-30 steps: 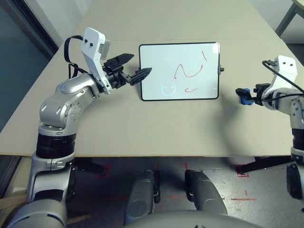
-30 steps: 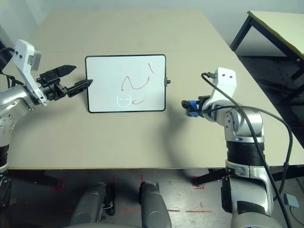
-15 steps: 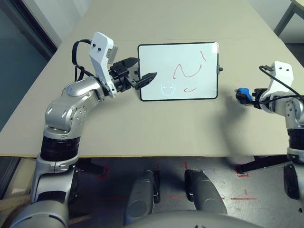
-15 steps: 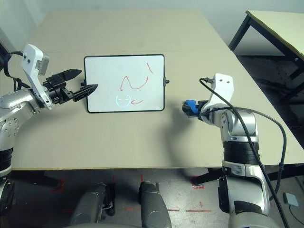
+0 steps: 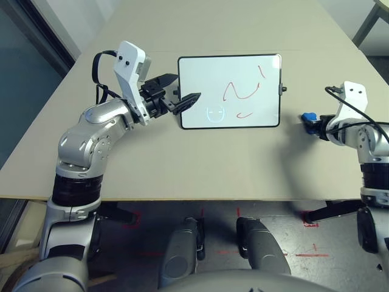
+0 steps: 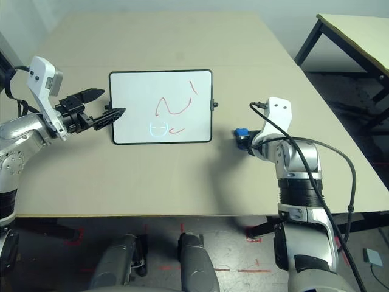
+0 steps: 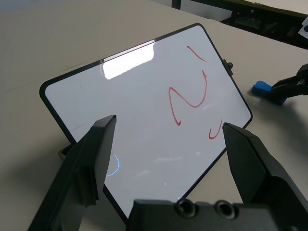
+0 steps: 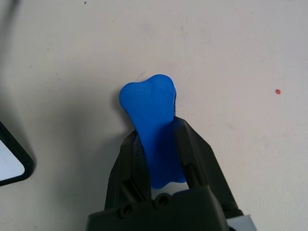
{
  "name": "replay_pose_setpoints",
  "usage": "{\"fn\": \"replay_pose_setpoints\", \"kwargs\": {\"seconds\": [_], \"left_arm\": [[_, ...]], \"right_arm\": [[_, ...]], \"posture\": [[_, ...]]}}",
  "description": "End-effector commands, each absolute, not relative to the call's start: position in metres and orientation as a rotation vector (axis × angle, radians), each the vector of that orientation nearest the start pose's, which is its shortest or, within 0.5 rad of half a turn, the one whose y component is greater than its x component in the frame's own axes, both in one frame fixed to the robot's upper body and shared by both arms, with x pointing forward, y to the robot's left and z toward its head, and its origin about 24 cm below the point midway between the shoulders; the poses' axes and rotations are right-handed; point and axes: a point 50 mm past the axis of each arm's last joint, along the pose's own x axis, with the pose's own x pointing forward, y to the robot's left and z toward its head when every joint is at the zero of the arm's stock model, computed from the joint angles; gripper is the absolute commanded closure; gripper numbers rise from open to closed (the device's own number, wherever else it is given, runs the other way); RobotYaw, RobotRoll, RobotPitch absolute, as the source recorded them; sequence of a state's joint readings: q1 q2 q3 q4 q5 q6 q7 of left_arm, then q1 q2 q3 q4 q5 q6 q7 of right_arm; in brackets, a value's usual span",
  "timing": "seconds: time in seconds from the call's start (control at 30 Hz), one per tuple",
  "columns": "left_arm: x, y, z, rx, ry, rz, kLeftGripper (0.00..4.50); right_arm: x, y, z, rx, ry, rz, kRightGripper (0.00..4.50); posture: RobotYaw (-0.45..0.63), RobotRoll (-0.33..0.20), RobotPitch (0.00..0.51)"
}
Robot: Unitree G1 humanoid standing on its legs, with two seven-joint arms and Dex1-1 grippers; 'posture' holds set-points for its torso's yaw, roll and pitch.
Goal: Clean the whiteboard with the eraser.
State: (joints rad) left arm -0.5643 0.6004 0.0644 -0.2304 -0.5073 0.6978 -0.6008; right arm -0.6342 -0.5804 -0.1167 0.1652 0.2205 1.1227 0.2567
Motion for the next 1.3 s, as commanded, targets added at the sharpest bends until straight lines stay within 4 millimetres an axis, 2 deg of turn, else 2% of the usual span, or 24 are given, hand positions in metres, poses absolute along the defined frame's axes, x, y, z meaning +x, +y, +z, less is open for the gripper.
{"fn": "replay_pose_setpoints", "kwargs": {"seconds": [0.03,0.13,0.33,0.43,0.57,0.7,0.87,1.1,1.3], "left_arm": [[0.301,0.179,0.214,0.175,-0.035,-0.732,0.00],[0.302,0.178,0.214,0.172,-0.037,-0.733,0.00],[0.304,0.174,0.214,0.165,-0.046,-0.737,0.00],[0.305,0.172,0.214,0.165,-0.048,-0.746,0.00],[0.307,0.171,0.214,0.166,-0.050,-0.749,0.00],[0.308,0.171,0.213,0.167,-0.050,-0.751,0.00],[0.309,0.171,0.212,0.167,-0.051,-0.752,0.00],[0.308,0.172,0.211,0.163,-0.051,-0.746,0.00],[0.307,0.174,0.210,0.162,-0.048,-0.740,0.00]], "right_arm": [[0.328,-0.262,0.142,-0.122,0.593,-0.028,3.61],[0.329,-0.262,0.159,-0.174,0.522,-0.043,3.61],[0.339,-0.242,0.207,-0.211,0.268,0.000,3.62],[0.346,-0.217,0.234,-0.182,0.136,0.095,3.62],[0.349,-0.187,0.248,-0.181,0.068,0.218,3.62],[0.354,-0.160,0.250,-0.195,0.053,0.311,3.63],[0.362,-0.137,0.245,-0.233,0.050,0.386,3.63],[0.376,-0.124,0.230,-0.270,0.054,0.404,3.63],[0.386,-0.130,0.211,-0.309,0.084,0.360,3.63]], "posture": [[0.04,0.000,0.147],[0.03,0.000,0.144],[0.01,0.000,0.143],[0.01,0.000,0.142],[0.01,0.000,0.140],[0.00,0.000,0.139],[0.01,0.000,0.136],[0.03,0.000,0.143],[0.04,0.000,0.147]]}}
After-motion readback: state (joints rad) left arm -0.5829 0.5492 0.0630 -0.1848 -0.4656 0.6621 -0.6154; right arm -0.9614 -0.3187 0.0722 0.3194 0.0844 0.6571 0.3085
